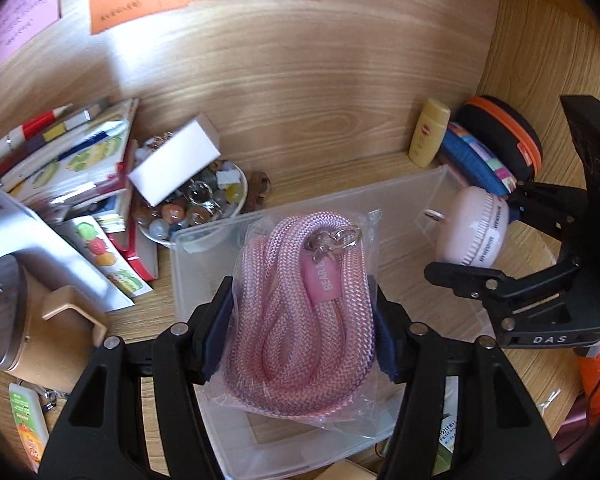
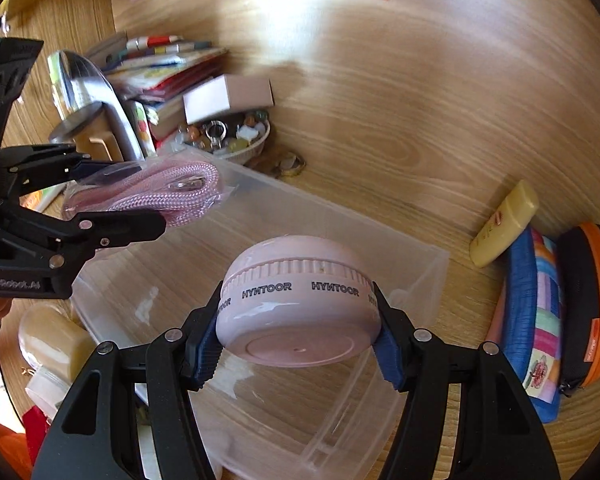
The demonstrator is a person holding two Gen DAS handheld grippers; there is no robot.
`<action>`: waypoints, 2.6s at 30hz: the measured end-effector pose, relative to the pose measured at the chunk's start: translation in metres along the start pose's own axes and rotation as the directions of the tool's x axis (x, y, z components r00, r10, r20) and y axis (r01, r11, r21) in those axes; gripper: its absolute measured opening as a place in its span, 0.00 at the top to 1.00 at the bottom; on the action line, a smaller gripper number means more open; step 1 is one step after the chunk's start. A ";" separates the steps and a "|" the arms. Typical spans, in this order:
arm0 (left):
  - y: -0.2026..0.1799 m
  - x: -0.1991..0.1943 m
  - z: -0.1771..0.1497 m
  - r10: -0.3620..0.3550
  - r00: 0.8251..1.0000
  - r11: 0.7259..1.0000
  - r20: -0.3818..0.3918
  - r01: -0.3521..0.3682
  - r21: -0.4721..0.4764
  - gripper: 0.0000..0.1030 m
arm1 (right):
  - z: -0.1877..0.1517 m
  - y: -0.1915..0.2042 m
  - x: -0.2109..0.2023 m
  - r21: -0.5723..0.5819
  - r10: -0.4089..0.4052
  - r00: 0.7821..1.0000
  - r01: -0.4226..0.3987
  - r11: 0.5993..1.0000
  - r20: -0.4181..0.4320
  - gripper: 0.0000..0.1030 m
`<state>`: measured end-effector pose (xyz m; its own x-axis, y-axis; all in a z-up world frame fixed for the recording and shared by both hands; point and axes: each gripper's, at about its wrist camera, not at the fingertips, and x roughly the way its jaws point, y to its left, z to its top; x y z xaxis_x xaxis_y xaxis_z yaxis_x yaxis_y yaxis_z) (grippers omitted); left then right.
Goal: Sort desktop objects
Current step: 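Lower both items into the bin and open both tools, then withdraw both tools from the bin toward the remaining desk items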
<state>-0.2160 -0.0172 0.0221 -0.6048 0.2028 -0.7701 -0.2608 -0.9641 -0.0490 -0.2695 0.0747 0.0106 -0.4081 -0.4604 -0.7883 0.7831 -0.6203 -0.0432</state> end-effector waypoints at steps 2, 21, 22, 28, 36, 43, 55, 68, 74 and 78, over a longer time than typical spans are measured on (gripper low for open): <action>-0.002 0.004 0.000 0.000 1.000 1.000 -0.012 0.000 0.009 0.42 | -0.001 -0.003 0.005 0.002 0.007 1.000 -0.007 1.000 -0.016 0.42; -0.005 0.041 -0.002 -0.011 0.990 0.999 -0.144 0.016 0.033 0.42 | -0.004 0.004 0.037 -0.110 -0.048 0.986 0.030 0.993 -0.162 0.42; -0.004 0.042 -0.002 -0.014 0.989 0.999 -0.150 0.019 0.032 0.42 | -0.004 0.005 0.038 -0.118 -0.054 0.985 0.035 0.992 -0.165 0.42; -0.003 0.046 -0.002 -0.013 0.984 0.999 -0.177 0.019 0.035 0.41 | -0.005 0.007 0.038 -0.131 -0.063 0.982 0.040 0.991 -0.180 0.42; -0.008 0.051 -0.001 0.000 0.981 0.997 -0.194 0.016 0.078 0.41 | -0.003 0.009 0.038 -0.134 -0.081 0.975 0.054 0.989 -0.208 0.42; -0.009 0.050 -0.003 0.009 0.982 0.994 -0.190 0.012 0.106 0.39 | -0.003 0.009 0.038 -0.129 -0.092 0.972 0.065 0.989 -0.214 0.40; 0.004 0.029 -0.002 0.052 0.992 0.995 -0.117 -0.041 0.093 0.25 | -0.001 0.021 -0.002 -0.126 -0.119 0.984 0.102 0.987 -0.135 0.32; 0.018 -0.037 -0.015 0.082 0.996 0.992 0.030 -0.085 0.094 0.12 | -0.001 0.017 -0.057 -0.014 -0.171 0.985 0.171 0.985 0.029 0.21; 0.026 -0.070 -0.023 0.115 0.988 0.991 0.104 -0.122 0.058 0.08 | -0.008 0.020 -0.098 0.036 -0.169 0.979 0.166 0.985 0.117 0.14; 0.036 -0.091 -0.033 0.146 0.978 0.988 0.150 -0.152 0.028 0.07 | -0.020 0.025 -0.117 0.052 -0.166 0.975 0.159 0.986 0.150 0.14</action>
<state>-0.1453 -0.0757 0.0694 -0.7423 0.0832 -0.6649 -0.1868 -0.9786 0.0861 -0.1926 0.1258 0.0897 -0.5979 -0.4413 -0.6691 0.6825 -0.7181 -0.1363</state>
